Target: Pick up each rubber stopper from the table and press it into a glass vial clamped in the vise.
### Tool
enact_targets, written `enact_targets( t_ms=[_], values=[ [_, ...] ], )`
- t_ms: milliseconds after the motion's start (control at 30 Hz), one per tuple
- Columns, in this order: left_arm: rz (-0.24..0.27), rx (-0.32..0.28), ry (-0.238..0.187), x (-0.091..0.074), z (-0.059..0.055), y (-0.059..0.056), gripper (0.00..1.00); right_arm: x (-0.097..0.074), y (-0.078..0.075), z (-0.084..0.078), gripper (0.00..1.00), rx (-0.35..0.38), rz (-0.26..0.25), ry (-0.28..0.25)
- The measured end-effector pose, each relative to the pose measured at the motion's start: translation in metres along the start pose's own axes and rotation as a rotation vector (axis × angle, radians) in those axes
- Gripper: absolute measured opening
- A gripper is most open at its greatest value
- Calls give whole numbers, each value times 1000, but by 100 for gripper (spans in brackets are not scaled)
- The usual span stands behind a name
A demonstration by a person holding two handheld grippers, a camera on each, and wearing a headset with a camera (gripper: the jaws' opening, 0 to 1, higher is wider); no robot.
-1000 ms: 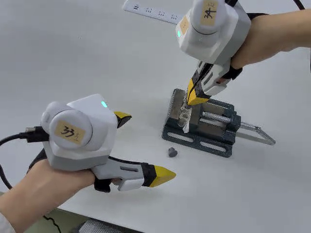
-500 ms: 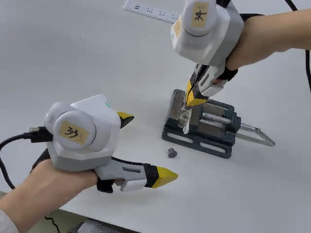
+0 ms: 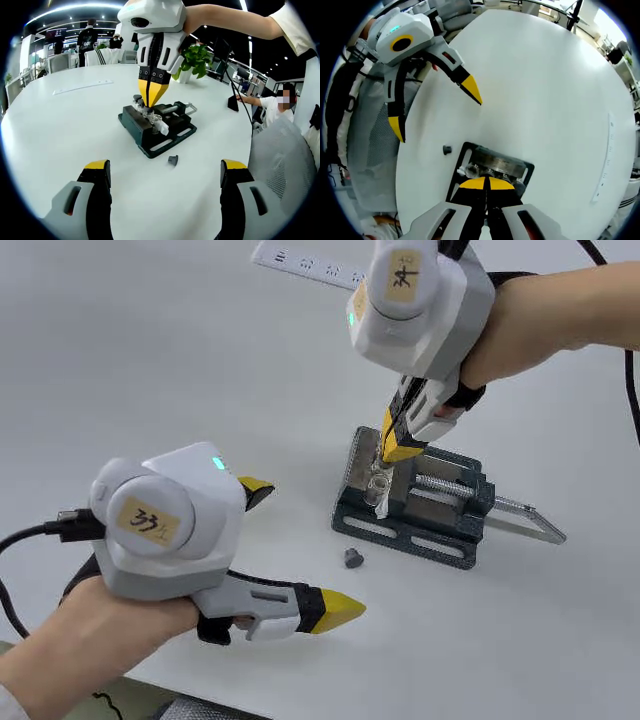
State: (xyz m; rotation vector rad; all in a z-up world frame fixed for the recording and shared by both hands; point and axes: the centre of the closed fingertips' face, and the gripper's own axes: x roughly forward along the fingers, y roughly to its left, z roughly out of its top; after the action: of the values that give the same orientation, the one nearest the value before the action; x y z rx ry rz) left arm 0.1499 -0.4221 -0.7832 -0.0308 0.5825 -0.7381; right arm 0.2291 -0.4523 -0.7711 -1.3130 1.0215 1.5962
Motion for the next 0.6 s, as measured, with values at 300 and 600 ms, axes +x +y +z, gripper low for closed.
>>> enact_targets(
  t_ms=[300,600],
  values=[
    [2,11,-11,-3,7,-1,90,-1,4,1,0,16,-9,2],
    [9,13,-23,-5,11,3,90,-3,5,-1,0,79,-14,-89]
  ],
)
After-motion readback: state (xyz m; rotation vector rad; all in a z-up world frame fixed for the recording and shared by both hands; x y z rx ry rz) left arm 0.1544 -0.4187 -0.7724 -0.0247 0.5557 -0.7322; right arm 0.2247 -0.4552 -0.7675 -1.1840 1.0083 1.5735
